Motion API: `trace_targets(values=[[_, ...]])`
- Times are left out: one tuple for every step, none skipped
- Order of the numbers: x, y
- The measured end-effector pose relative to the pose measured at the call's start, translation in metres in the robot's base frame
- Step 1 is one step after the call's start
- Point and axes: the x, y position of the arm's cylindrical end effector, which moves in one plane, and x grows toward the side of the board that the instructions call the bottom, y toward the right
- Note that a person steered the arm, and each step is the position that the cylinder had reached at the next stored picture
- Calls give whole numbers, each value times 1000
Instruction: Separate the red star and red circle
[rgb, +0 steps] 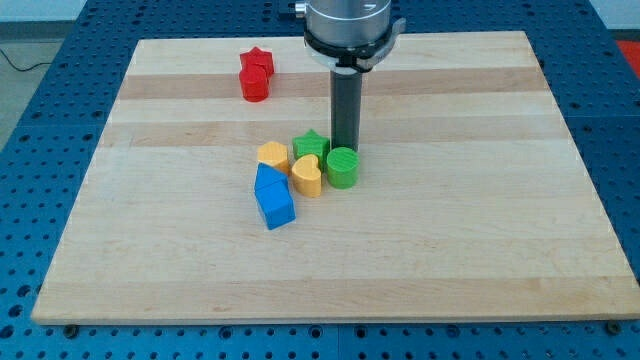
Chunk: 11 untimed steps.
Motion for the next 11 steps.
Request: trace_targets(values=[[-31,21],[-74,20],[-85,-34],[-74,-114],[-78,-191],[-114,-229],[-158,-228],[-169,-179],[-145,-128],[-102,-76],[-63,-19]])
